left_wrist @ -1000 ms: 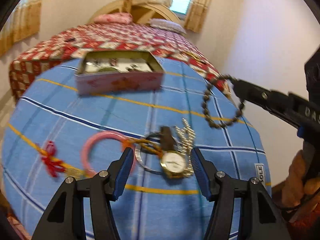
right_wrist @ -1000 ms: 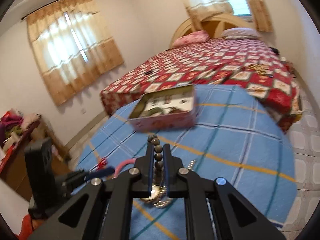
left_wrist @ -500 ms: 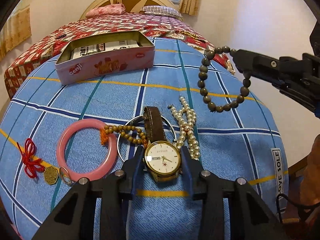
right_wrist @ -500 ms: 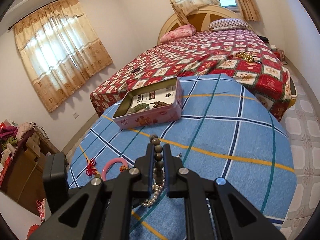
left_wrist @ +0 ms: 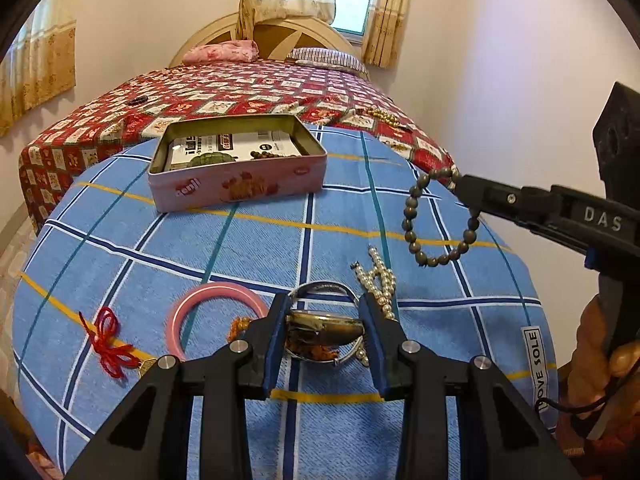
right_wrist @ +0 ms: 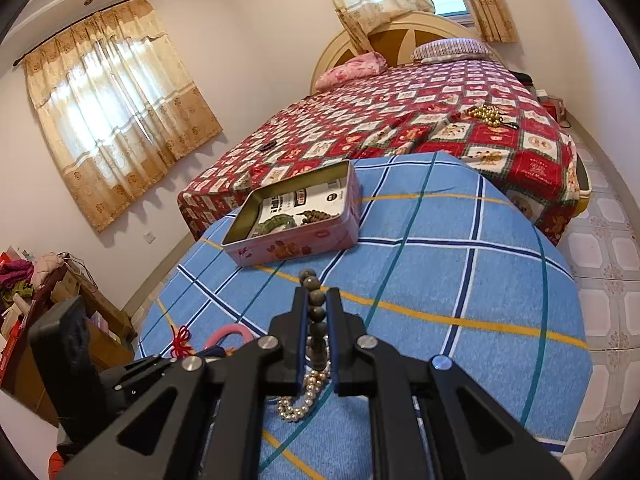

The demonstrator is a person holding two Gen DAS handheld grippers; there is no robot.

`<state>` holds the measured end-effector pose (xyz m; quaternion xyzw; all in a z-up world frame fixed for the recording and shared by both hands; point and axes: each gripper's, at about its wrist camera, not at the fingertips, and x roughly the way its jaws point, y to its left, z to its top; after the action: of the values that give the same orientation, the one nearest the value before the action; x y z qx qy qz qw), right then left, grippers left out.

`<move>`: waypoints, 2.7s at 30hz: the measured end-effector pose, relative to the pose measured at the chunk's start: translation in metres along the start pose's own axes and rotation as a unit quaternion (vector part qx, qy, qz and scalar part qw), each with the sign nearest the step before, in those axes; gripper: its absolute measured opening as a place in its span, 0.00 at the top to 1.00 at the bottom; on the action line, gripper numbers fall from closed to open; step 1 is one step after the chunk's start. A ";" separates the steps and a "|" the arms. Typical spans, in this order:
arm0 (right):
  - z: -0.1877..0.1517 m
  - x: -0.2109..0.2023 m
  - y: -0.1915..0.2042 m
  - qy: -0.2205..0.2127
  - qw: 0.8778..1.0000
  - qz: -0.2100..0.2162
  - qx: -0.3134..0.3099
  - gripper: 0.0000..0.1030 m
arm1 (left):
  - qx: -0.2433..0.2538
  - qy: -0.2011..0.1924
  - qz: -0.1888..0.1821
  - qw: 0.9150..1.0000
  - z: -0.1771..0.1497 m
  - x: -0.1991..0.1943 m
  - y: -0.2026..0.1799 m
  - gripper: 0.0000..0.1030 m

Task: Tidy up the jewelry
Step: 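Lower the watch into the pink tin with the left tool while the right tool drops the grey beads in, then grasp the pink bangle with the left tool while the right tool grasps the pearl necklace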

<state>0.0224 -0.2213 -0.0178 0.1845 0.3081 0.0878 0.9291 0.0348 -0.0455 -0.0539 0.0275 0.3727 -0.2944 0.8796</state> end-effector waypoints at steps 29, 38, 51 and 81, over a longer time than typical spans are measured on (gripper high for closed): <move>0.111 0.130 0.006 0.005 1.000 0.024 0.011 0.88 | -0.015 -0.128 0.036 0.991 0.178 0.067 0.092 0.65; 0.114 0.207 -0.012 0.055 0.998 -0.011 0.020 0.86 | -0.046 -0.002 0.058 0.997 0.167 0.144 0.139 0.61; 0.122 0.163 -0.008 -0.005 1.000 -0.029 0.008 0.60 | -0.014 0.023 0.111 0.994 0.137 0.108 0.126 0.46; 0.011 0.039 -0.002 0.026 0.998 -0.061 -0.007 0.59 | -0.100 -0.014 0.126 0.987 0.017 -0.013 0.091 0.46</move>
<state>0.0605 -0.2155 -0.0312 0.1559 0.3426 0.0379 0.9257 0.0876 0.0316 -0.0487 -0.0179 0.3818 -0.1433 0.9129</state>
